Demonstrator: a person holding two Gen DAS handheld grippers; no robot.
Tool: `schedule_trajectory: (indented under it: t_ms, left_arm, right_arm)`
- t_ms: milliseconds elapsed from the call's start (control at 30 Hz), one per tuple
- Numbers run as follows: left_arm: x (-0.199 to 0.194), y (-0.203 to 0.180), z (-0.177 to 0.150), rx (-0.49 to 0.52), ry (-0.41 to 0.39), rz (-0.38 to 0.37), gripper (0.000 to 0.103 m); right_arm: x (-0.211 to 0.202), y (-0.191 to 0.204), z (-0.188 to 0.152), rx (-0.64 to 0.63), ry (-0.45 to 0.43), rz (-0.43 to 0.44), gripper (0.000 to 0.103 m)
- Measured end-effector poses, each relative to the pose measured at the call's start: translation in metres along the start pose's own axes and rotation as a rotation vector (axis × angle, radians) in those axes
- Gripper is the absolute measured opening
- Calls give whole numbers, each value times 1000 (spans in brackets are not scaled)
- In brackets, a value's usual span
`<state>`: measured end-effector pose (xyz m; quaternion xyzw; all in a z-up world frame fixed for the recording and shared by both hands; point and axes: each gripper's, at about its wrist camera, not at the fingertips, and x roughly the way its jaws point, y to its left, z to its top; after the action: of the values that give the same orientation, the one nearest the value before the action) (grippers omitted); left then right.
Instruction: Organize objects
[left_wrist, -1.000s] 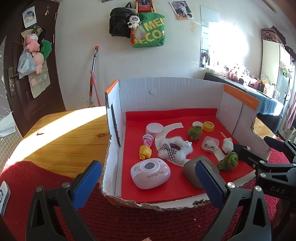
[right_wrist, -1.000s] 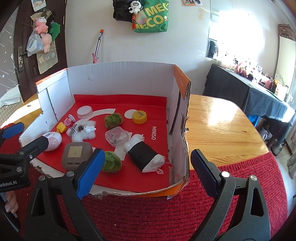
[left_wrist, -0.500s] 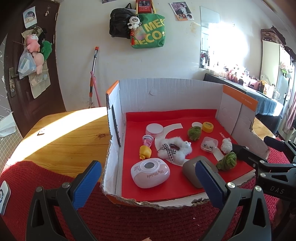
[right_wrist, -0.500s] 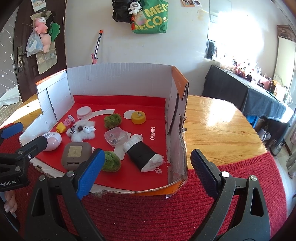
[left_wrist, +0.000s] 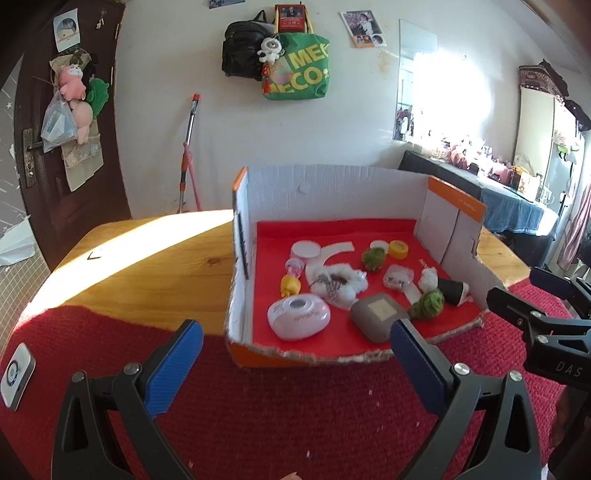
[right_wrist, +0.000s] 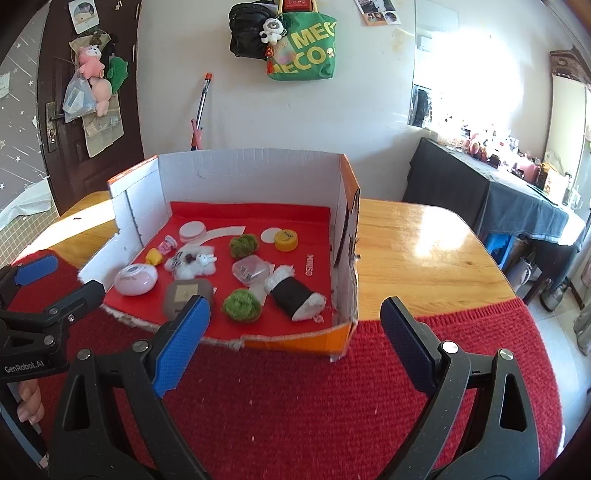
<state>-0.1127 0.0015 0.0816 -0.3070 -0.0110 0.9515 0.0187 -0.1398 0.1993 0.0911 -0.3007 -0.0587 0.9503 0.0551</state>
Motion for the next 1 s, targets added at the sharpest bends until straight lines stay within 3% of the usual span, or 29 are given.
schedule_trajectory:
  t_ms: [333, 567, 733, 1000]
  left_arm:
    - [11, -2, -37, -33, 168, 1, 103]
    - [36, -10, -49, -25, 278, 17, 103]
    - [41, -13, -49, -14, 286, 53, 103]
    - [43, -13, -48, -25, 290, 62, 103]
  right_arm:
    - [13, -1, -44, 25, 187, -8, 96]
    - [32, -5, -52, 42, 286, -49, 96]
    - [39, -8, -54, 65, 329, -62, 103]
    - [38, -8, -54, 65, 329, -64, 103]
